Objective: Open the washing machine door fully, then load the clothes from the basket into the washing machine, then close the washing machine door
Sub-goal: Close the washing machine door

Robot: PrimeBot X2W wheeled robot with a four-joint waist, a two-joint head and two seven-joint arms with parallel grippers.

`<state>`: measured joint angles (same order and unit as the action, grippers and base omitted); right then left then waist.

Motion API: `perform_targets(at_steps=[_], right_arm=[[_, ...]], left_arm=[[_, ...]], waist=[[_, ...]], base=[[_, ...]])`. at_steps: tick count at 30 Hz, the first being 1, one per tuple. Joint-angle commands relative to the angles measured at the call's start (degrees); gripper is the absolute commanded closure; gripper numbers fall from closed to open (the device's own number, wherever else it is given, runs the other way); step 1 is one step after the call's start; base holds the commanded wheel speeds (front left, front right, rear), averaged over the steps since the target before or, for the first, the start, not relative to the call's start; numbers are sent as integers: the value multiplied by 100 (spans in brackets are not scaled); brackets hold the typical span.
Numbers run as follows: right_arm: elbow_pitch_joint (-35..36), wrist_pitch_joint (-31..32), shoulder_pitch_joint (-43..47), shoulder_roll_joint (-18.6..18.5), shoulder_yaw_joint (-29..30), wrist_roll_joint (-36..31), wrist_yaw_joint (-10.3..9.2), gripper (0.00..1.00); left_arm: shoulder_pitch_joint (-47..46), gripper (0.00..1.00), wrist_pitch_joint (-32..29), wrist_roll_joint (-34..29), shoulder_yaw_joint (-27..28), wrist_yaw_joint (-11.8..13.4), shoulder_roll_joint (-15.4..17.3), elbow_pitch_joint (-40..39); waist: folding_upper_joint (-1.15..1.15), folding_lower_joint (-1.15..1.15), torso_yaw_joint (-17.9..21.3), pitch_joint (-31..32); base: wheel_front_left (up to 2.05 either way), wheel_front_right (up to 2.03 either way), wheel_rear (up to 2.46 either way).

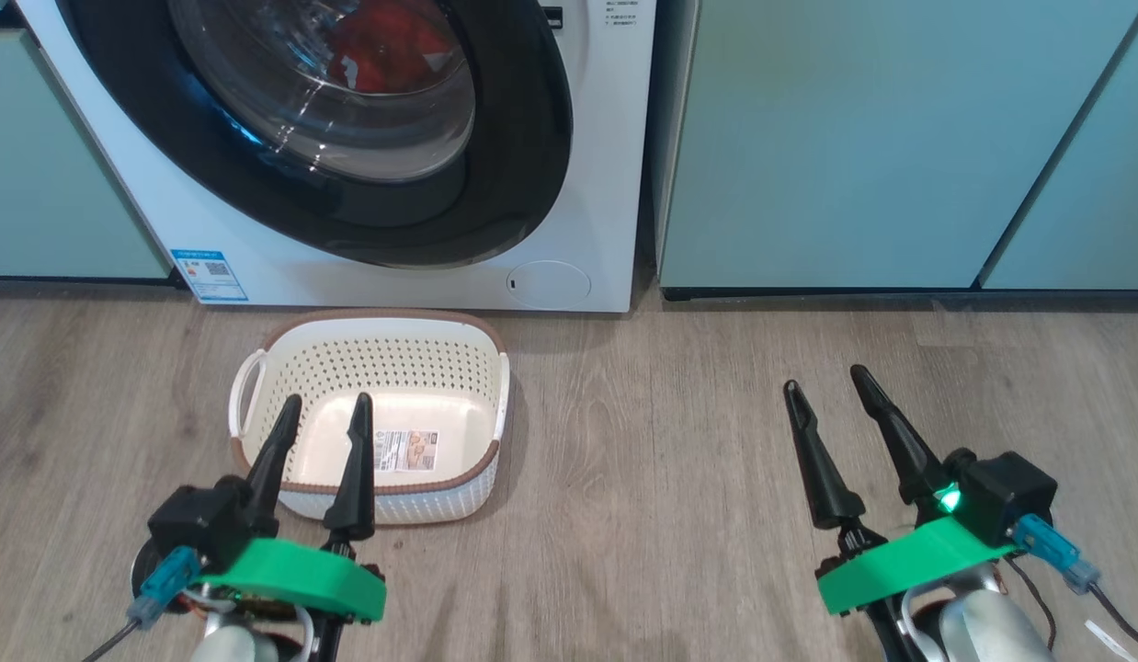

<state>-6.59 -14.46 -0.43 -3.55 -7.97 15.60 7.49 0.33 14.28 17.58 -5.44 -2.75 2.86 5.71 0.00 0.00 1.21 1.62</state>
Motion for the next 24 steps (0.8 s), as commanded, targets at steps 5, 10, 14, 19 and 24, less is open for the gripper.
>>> perform_targets(at_steps=[5, 10, 14, 19, 24], right_arm=[[191, -54, -159, 25, -139, -17, 0, 0], [188, -54, -158, 28, -144, 3, 0, 0], [185, -54, -191, 7, -157, 14, 0, 100], [261, -54, -428, -106, -291, -25, 0, 100], [328, -54, -1099, -421, -605, 25, 0, 100]], left_arm=[[-136, 0, 72, -53, 155, 38, 2, -215], [-135, 0, 72, -64, 105, 33, 2, -205], [-169, 0, 72, -74, 42, 32, 2, -219], [-302, 0, 72, -79, -69, 61, 2, -311], [-645, 0, 72, -51, -286, 120, 2, -448]], waist=[[0, 0, -8, -14], [0, 0, -18, -43], [0, 0, -63, -146], [0, 0, -208, -537], [0, 0, -470, -1199]], base=[[0, 0, 0], [0, 0, 0], [0, 0, 0], [0, 0, 0], [0, 0, 0]])
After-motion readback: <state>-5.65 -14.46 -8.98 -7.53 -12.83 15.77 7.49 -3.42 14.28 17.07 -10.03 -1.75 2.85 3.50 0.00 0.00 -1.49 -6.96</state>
